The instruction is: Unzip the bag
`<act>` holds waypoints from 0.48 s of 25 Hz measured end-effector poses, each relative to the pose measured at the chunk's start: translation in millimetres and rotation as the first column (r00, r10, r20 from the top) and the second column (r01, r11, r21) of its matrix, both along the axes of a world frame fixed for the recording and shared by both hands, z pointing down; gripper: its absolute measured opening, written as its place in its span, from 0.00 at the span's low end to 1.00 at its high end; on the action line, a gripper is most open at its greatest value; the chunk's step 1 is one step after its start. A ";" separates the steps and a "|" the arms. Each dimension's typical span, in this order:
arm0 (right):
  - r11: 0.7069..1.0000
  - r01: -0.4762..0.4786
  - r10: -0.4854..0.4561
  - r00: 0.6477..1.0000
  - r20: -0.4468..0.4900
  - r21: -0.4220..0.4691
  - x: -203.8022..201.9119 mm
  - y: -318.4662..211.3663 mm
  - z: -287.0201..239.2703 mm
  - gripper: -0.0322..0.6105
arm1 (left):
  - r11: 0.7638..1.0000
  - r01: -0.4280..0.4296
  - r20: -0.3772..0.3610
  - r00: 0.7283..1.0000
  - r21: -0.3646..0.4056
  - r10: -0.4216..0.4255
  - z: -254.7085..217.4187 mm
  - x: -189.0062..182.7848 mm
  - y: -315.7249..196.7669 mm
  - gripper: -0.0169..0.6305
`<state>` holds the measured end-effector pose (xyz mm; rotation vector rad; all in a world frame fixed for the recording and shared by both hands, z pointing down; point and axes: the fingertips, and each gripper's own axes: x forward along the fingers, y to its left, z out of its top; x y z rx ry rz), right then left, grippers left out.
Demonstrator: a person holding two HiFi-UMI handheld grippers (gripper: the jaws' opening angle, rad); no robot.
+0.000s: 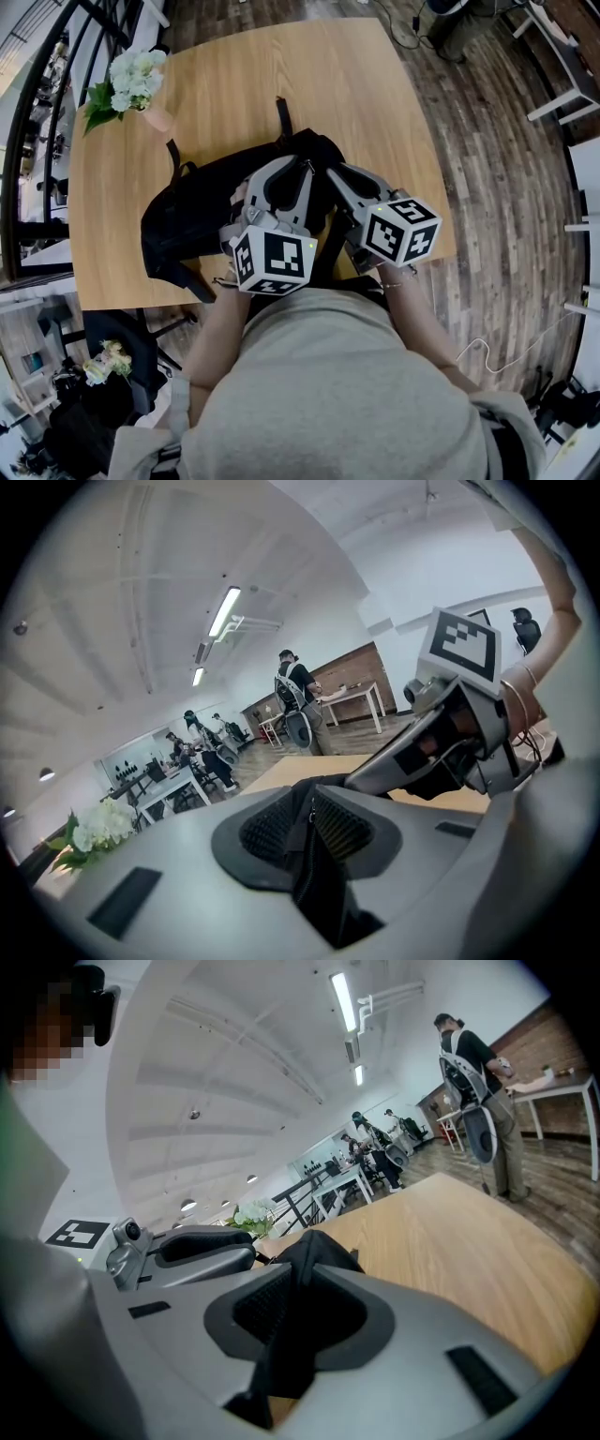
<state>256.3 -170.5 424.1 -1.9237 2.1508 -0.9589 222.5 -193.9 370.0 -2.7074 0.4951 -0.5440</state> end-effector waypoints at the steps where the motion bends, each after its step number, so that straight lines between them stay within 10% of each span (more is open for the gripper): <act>1: 1.000 0.000 0.000 1.000 0.000 0.000 -0.2 -0.1 0.1 0.17 | 1.000 0.004 0.001 1.000 -0.005 -0.004 1.3 0.3 -0.7 0.16; 12: 1.000 0.010 -0.009 1.000 -0.016 0.019 -1.7 2.9 -0.5 0.17 | 0.992 0.035 0.022 0.999 -0.121 -0.032 16.3 2.2 1.0 0.06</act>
